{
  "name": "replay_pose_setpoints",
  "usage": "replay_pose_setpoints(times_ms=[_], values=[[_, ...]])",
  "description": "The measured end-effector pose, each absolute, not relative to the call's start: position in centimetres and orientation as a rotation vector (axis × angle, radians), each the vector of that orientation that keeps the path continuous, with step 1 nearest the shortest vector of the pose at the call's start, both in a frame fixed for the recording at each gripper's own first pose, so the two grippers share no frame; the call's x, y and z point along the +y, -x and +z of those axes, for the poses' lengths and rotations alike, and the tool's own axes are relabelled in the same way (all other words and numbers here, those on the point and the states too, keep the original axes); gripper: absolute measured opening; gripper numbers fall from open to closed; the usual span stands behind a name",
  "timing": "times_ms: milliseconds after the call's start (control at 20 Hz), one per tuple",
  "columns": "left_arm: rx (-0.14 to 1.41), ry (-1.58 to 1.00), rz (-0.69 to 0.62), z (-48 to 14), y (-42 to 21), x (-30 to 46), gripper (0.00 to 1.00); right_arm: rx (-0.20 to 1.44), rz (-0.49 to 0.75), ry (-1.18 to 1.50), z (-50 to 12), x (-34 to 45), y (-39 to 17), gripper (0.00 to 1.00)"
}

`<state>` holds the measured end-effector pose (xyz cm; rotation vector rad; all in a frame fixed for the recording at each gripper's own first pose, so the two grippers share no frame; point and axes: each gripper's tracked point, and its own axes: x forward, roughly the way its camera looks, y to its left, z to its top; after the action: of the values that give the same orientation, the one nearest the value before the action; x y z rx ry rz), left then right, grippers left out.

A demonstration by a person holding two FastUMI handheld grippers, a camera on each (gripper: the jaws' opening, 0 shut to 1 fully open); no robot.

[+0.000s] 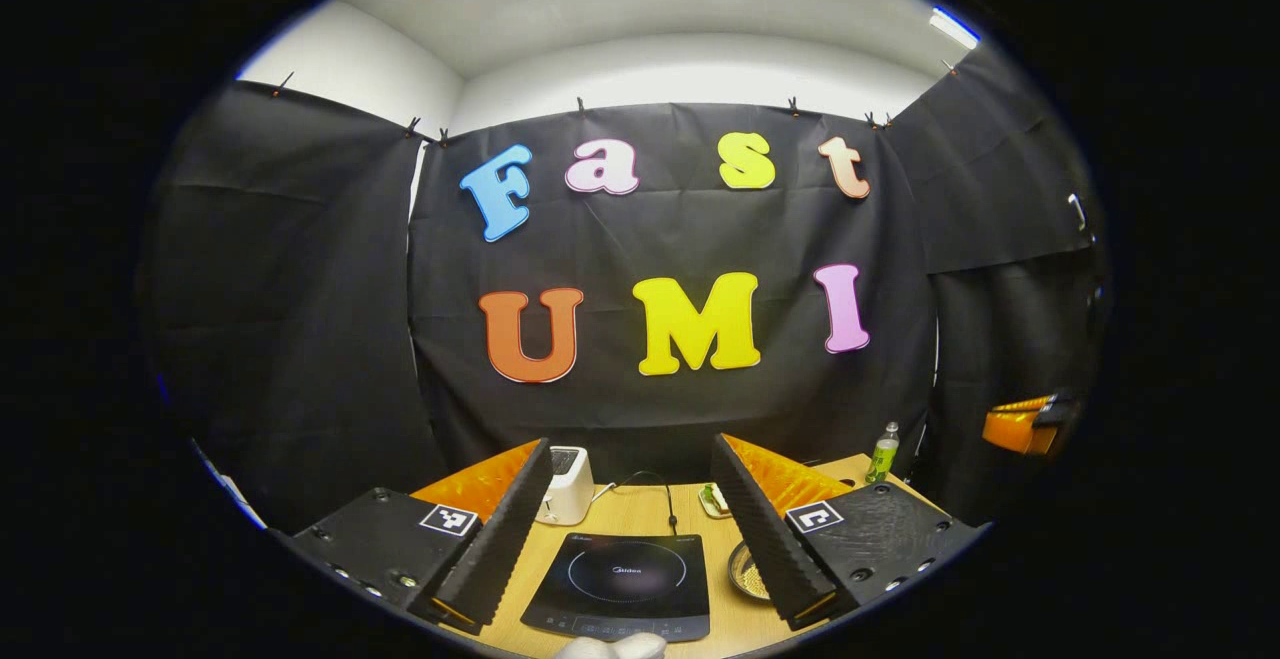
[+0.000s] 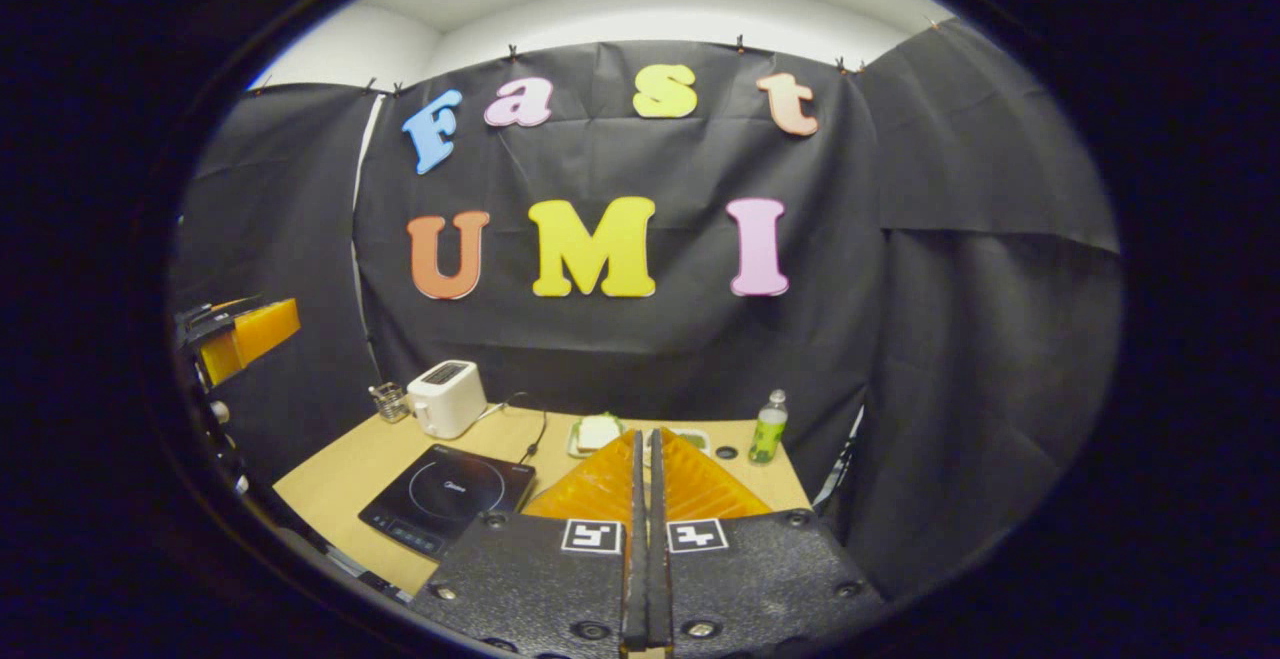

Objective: First push the handle of the pot to place it horizontally, then grasp the pot with both hands and set it on the induction cooktop.

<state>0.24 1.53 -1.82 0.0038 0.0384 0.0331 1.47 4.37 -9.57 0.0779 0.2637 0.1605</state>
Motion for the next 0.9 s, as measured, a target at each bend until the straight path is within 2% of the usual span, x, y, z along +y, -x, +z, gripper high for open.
replay_pose_setpoints(times_ms=[100,250,300,350,600,650,700,900], values=[[0.040,-0.005,0.039,-2.1,-0.1,2.1,0.96,0.323,0.203,-0.094,-12.1,6.2,-1.7,0.00],[0.055,-0.023,0.051,-3.2,0.8,2.7,0.96,0.397,0.250,-0.087,-16.0,8.6,-2.2,0.04],[0.060,-0.023,0.054,-3.5,0.8,2.8,1.00,0.421,0.265,-0.081,-17.4,9.5,-2.3,0.04],[0.065,-0.020,0.062,-3.8,0.9,3.1,0.96,0.446,0.281,-0.071,-18.7,10.4,-2.4,0.04],[0.086,-0.023,0.098,-5.0,1.2,4.5,0.96,0.571,0.352,-0.012,-25.9,14.4,-2.5,0.04],[0.084,-0.027,0.103,-5.0,1.1,4.7,0.96,0.595,0.364,-0.003,-27.1,15.1,-2.5,0.00],[0.084,-0.033,0.109,-5.0,1.1,5.0,0.96,0.618,0.374,0.003,-28.5,15.7,-2.3,0.04],[0.089,-0.038,0.122,-5.2,1.1,5.5,0.96,0.722,0.399,0.010,-33.5,17.5,-1.9,0.04]])
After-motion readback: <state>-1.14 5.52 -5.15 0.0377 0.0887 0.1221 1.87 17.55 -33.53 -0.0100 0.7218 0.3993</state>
